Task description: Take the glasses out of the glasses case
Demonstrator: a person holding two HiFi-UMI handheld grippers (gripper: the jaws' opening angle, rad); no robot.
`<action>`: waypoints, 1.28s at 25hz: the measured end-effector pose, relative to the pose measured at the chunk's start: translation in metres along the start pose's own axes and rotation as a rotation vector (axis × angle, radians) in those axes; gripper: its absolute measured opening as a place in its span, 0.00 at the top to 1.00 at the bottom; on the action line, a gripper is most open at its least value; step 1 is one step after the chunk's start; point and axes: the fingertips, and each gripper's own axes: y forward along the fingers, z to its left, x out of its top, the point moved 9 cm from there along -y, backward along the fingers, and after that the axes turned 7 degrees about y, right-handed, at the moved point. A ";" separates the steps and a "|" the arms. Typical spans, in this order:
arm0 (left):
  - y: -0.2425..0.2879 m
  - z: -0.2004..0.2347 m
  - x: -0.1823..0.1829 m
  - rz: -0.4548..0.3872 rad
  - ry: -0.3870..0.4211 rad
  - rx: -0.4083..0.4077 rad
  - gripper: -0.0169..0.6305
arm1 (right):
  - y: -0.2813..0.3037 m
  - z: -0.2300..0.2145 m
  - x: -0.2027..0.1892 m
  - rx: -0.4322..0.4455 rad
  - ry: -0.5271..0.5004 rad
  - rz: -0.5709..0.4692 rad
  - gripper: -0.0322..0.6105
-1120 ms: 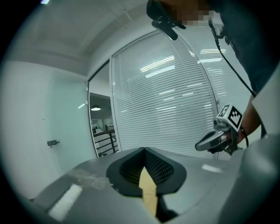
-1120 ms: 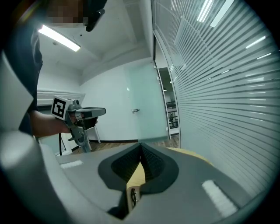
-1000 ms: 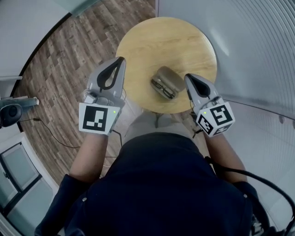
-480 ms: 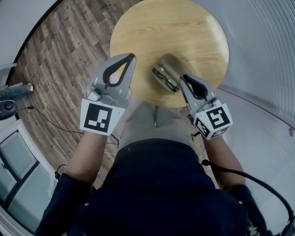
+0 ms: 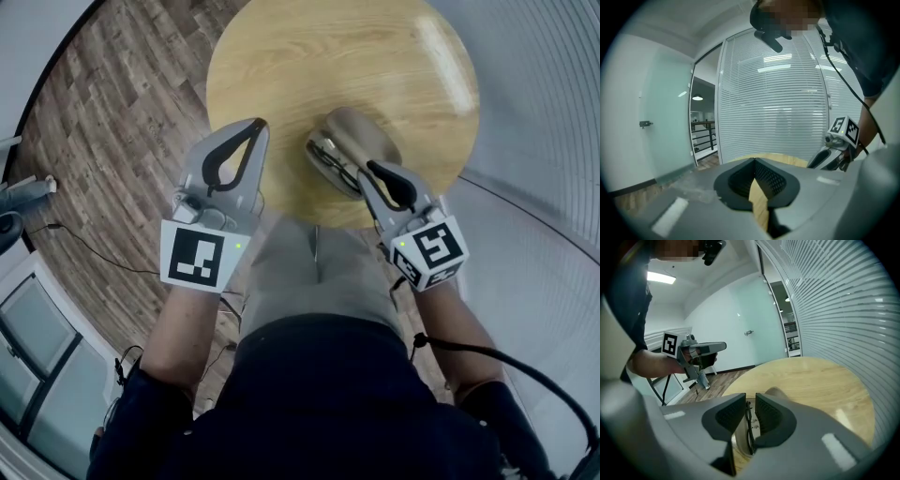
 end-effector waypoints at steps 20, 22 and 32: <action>0.014 -0.006 -0.056 0.067 -0.079 -0.021 0.97 | 0.044 -0.016 -0.062 0.024 -0.004 0.203 0.80; 0.013 -0.006 -0.062 0.078 -0.091 -0.016 0.97 | 0.048 -0.017 -0.063 0.023 -0.018 0.222 0.80; 0.009 0.001 -0.066 0.086 -0.094 0.014 0.97 | 0.052 -0.013 -0.064 0.049 -0.048 0.255 0.89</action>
